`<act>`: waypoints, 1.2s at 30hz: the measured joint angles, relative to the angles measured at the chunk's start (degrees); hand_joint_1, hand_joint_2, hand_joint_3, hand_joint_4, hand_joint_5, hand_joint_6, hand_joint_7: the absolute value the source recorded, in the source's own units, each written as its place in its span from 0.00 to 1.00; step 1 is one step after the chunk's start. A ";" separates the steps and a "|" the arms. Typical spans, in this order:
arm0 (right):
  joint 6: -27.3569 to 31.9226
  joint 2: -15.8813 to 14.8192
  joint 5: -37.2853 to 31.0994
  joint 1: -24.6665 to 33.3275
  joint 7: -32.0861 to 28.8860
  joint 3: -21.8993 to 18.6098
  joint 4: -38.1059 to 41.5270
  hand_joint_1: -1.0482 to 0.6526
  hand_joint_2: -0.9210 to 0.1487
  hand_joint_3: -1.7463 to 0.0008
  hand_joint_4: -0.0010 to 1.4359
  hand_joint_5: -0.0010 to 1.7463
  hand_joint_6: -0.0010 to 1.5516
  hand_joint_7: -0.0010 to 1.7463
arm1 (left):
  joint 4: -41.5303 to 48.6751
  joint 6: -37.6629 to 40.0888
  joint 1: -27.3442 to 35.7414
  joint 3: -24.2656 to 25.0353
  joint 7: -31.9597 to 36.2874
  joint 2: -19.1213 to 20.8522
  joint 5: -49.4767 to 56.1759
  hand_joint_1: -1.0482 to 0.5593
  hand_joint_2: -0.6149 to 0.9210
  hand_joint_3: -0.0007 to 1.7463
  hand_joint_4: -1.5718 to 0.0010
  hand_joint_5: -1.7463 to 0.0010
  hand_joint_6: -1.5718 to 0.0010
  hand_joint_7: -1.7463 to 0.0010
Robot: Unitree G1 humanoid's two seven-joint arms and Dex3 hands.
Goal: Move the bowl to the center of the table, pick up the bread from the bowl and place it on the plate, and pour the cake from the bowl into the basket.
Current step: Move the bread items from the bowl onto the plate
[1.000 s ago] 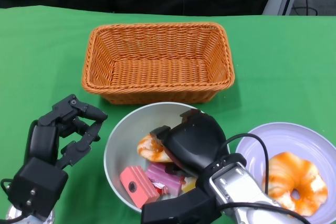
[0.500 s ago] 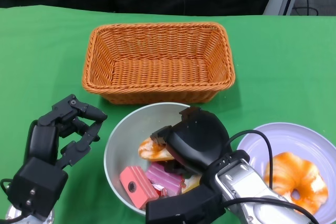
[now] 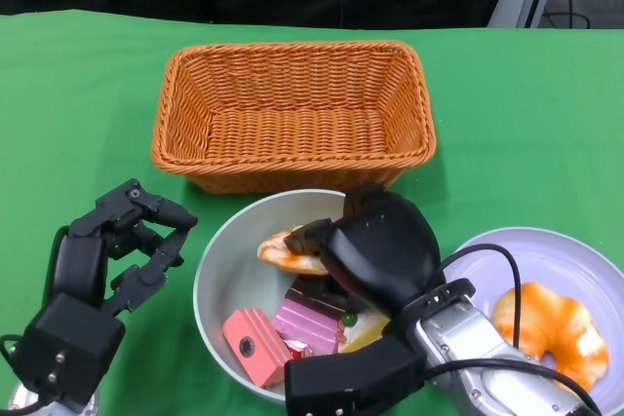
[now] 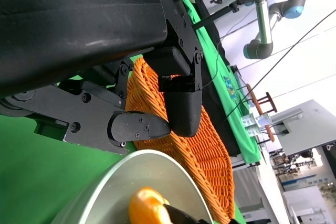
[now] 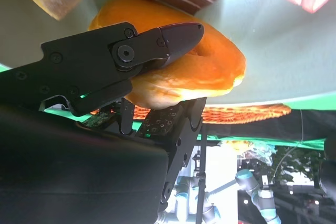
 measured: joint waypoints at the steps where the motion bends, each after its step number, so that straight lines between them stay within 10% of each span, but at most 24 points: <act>1: -0.31 -0.06 0.60 0.00 0.00 -0.25 -0.27 0.43 0.00 0.91 0.48 0.75 0.69 0.05 | 0.07 -0.09 0.00 0.00 0.00 0.10 0.13 0.55 1.00 0.21 0.52 0.18 0.54 0.32; 7: -3.79 -0.53 5.78 0.23 -0.87 -3.32 -3.56 0.43 0.00 0.88 0.44 0.91 0.46 0.53 | 1.60 -1.17 -0.37 0.02 0.04 0.30 0.71 0.55 1.00 0.21 0.52 0.18 0.54 0.31; 12: -5.08 -1.36 9.56 2.01 0.84 -6.01 -9.18 0.43 0.00 0.88 0.52 0.78 0.50 0.40 | 1.82 -1.30 -0.52 0.04 0.08 0.29 0.96 0.55 1.00 0.21 0.53 0.18 0.54 0.32; 22: -6.03 -2.08 14.97 8.36 4.02 -10.60 -21.92 0.47 0.00 0.93 0.53 0.90 0.56 0.37 | 1.94 -1.38 -0.72 0.07 0.09 0.29 0.99 0.55 1.00 0.20 0.54 0.17 0.54 0.32; 36: -9.94 -11.05 17.91 20.64 5.59 -23.34 -31.93 0.49 0.01 0.93 0.54 0.92 0.57 0.40 | 2.98 -1.38 -1.19 0.59 -0.12 0.59 -0.15 0.56 1.00 0.20 0.54 0.17 0.54 0.34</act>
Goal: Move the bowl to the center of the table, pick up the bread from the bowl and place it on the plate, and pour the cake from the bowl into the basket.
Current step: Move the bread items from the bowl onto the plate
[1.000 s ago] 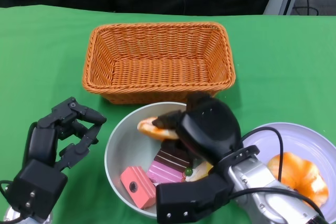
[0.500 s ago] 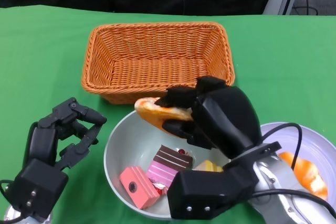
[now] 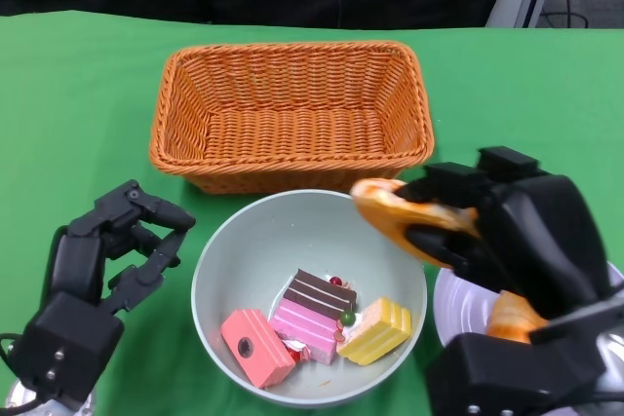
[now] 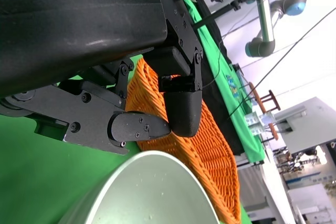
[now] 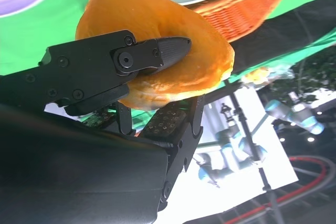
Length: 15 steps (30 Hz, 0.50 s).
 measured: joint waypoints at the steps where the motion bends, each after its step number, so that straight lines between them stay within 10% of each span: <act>1: -0.04 -0.24 -0.08 0.79 -0.32 -0.83 -0.03 0.50 0.02 0.93 0.54 0.91 0.58 0.40 | 0.15 -0.08 -0.06 0.12 -0.08 0.16 -0.23 0.56 1.00 0.20 0.54 0.17 0.54 0.34; 15: -1.85 -4.35 -0.64 7.04 -4.32 -8.67 5.16 0.52 0.01 0.96 0.54 0.90 0.61 0.33 | 3.97 -2.21 -1.69 0.44 -1.09 1.38 -1.30 0.55 1.00 0.19 0.54 0.16 0.54 0.33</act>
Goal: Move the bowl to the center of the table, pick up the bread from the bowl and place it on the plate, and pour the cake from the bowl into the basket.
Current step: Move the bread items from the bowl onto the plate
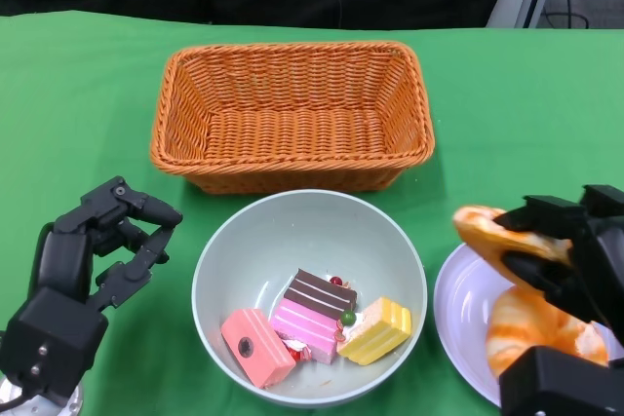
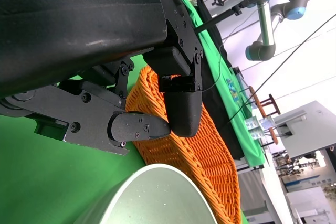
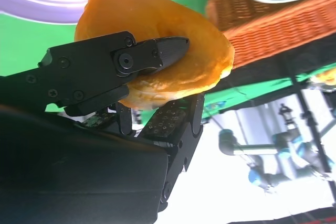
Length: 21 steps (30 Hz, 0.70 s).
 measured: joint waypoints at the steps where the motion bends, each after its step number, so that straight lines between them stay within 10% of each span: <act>1: -0.17 -0.11 0.04 0.00 -0.33 -0.38 1.08 0.52 0.01 0.96 0.54 0.91 0.62 0.33 | 0.20 -0.16 -0.07 0.02 0.00 0.05 0.00 0.55 1.00 0.19 0.54 0.16 0.54 0.34; 21: -2.57 -1.35 -0.05 -2.70 -5.08 -1.01 12.42 0.51 0.00 0.95 0.51 0.86 0.60 0.31 | 0.93 -0.44 -0.32 0.21 -0.75 0.66 -1.02 0.56 1.00 0.20 0.53 0.17 0.53 0.35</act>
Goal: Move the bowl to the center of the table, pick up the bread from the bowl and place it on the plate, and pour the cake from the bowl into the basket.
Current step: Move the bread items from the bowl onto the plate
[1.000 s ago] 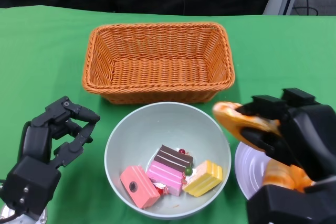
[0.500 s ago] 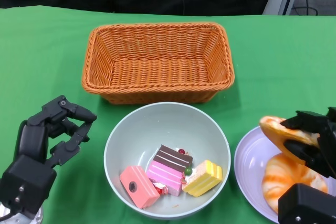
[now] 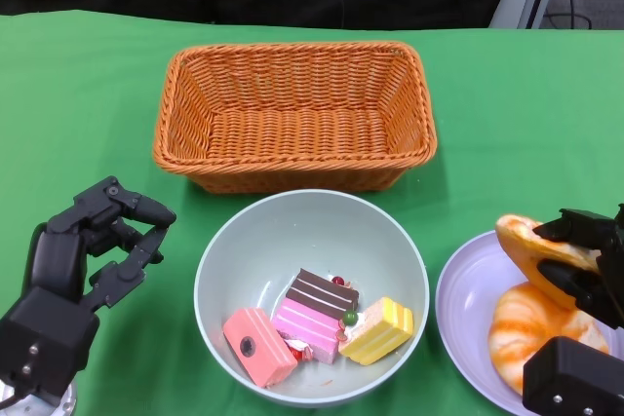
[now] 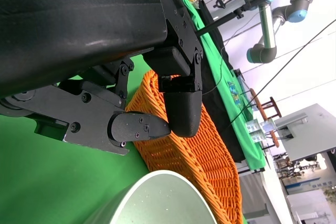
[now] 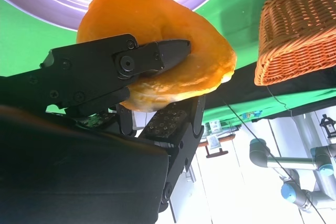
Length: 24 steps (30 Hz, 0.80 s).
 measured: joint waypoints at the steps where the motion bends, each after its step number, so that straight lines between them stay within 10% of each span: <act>1: -0.28 -0.01 -0.12 -0.14 -0.49 0.12 0.34 0.51 0.00 0.96 0.51 0.89 0.60 0.32 | 0.02 -0.03 0.00 0.02 0.00 0.04 0.00 0.56 1.00 0.20 0.53 0.17 0.53 0.36; 24: -4.74 -2.04 1.69 -2.08 -4.21 -0.73 2.00 0.53 0.01 0.98 0.51 0.96 0.55 0.45 | 0.50 -0.06 -0.18 0.22 -0.57 0.50 -0.56 0.56 1.00 0.20 0.53 0.17 0.53 0.36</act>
